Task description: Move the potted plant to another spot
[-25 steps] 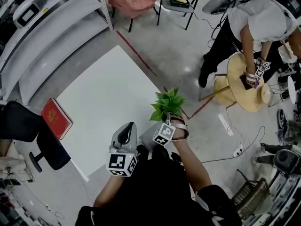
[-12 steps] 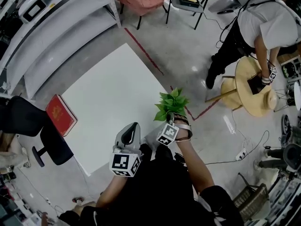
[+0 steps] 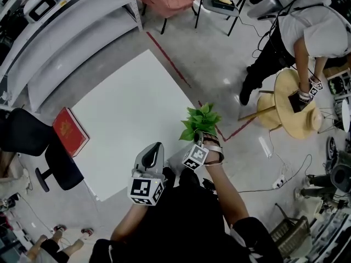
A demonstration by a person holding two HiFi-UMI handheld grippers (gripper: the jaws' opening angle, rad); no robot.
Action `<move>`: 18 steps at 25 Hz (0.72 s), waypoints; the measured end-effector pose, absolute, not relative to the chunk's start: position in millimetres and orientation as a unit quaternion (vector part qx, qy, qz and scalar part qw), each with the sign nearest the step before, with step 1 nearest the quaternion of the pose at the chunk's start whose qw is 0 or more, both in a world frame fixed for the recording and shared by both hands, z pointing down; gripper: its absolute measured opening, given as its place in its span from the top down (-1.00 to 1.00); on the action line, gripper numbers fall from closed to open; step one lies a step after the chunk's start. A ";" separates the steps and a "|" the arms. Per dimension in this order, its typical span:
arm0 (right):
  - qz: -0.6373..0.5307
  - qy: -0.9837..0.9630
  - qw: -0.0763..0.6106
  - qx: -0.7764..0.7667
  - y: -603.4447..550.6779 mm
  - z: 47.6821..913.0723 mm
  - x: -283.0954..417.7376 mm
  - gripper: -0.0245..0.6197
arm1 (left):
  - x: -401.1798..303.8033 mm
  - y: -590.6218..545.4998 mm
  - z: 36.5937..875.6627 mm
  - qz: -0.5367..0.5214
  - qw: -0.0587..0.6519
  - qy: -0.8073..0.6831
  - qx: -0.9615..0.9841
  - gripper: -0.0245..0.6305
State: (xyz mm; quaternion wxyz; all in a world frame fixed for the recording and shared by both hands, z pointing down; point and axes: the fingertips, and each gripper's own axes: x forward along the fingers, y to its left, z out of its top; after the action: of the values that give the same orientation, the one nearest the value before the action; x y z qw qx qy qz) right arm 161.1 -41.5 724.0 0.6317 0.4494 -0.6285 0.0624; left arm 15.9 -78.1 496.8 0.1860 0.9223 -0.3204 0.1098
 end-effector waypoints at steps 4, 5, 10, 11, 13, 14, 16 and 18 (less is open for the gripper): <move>0.061 -0.628 0.631 0.451 -41.7 719.5 160.5 0.87 | 15.4 -77.7 495.2 0.109 0.187 -0.321 0.922 0.87; 0.062 -0.629 0.630 0.451 -41.5 717.8 159.6 0.87 | 15.5 -77.5 494.7 0.109 0.187 -0.321 0.922 0.87; 0.064 -0.633 0.621 0.458 -38.4 705.7 155.6 0.87 | 16.3 -74.2 491.6 0.104 0.187 -0.317 0.924 0.87; 0.066 -0.635 0.616 0.461 -37.1 702.5 154.1 0.87 | 16.4 -73.3 490.7 0.103 0.187 -0.316 0.924 0.87; 0.067 -0.641 0.602 0.471 -34.7 694.4 150.3 0.87 | 16.8 -71.1 489.6 0.102 0.185 -0.315 0.925 0.87; 0.067 -0.644 0.594 0.477 -33.7 689.7 149.0 0.87 | 17.7 -70.0 489.3 0.101 0.184 -0.313 0.926 0.87; 0.067 -0.648 0.576 0.493 -32.4 679.7 147.8 0.87 | 20.2 -68.5 488.9 0.098 0.183 -0.310 0.928 0.87; 0.072 -0.653 0.555 0.511 -31.1 668.6 146.6 0.87 | 22.3 -67.4 487.9 0.096 0.182 -0.306 0.930 0.87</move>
State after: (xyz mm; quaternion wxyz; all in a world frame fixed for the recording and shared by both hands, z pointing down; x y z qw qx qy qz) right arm 146.6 -31.1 668.6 0.5551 0.5107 -0.6527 0.0716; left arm 22.3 -67.4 487.9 0.1817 0.9296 -0.3061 0.0957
